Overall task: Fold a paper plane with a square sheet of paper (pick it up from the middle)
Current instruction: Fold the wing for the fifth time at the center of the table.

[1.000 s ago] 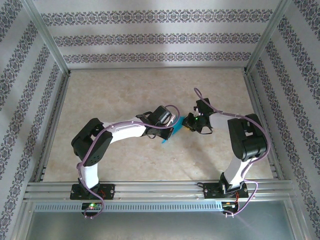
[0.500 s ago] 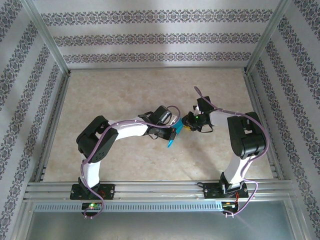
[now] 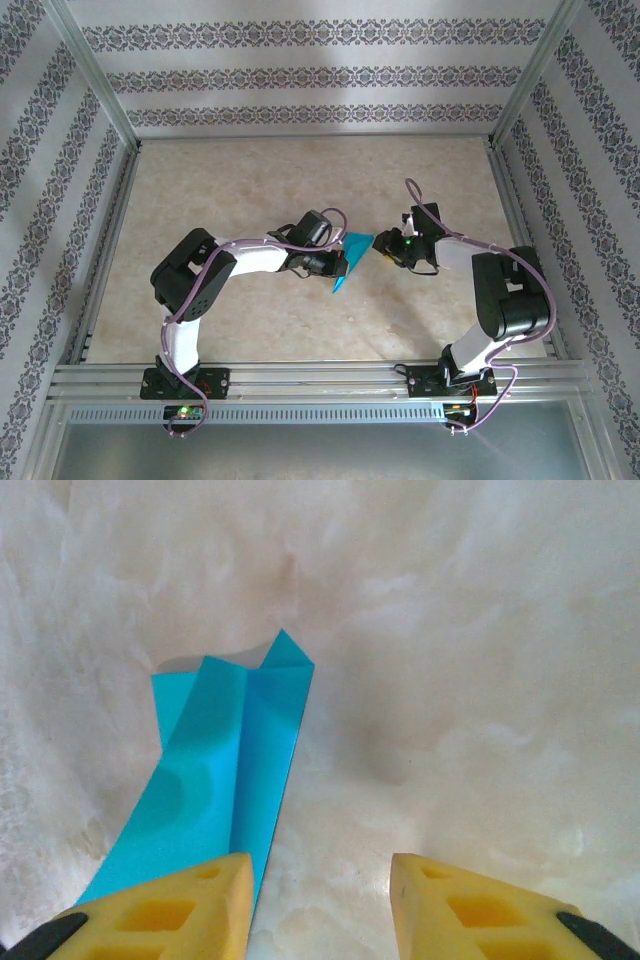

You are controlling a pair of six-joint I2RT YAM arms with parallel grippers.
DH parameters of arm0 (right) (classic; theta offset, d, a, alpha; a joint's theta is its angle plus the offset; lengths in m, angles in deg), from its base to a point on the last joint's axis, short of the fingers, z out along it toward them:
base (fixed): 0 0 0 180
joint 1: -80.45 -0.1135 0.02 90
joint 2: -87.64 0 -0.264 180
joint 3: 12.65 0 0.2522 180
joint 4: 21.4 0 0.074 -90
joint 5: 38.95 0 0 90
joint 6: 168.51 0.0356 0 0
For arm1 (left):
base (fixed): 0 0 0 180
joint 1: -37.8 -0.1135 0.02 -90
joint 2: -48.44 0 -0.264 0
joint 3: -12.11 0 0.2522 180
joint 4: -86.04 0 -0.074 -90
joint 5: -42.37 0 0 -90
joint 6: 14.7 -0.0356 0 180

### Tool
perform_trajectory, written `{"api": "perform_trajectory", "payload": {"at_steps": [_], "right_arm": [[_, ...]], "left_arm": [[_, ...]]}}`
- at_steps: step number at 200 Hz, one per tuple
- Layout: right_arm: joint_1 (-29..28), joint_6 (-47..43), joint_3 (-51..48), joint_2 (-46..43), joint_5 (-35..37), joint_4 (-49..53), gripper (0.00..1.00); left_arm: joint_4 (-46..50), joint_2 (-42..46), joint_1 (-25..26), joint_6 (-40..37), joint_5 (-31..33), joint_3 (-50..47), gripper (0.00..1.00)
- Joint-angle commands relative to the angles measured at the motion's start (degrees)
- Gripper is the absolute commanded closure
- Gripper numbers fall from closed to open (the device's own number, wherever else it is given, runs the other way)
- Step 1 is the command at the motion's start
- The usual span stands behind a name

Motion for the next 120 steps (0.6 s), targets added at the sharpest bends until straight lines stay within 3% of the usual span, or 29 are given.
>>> {"api": "perform_trajectory", "payload": {"at_steps": [1,120], "right_arm": [[0.3,-0.7,-0.7,-2.0,1.2,-2.1,0.58],[-3.5,-6.6,1.0,1.1,-7.0,-1.7,0.59]], "left_arm": [[-3.7,-1.3,-1.0,3.5,-2.5,-0.9,0.99],[-20.4,-2.8,-4.9,18.2,-9.2,-7.8,1.00]]}}
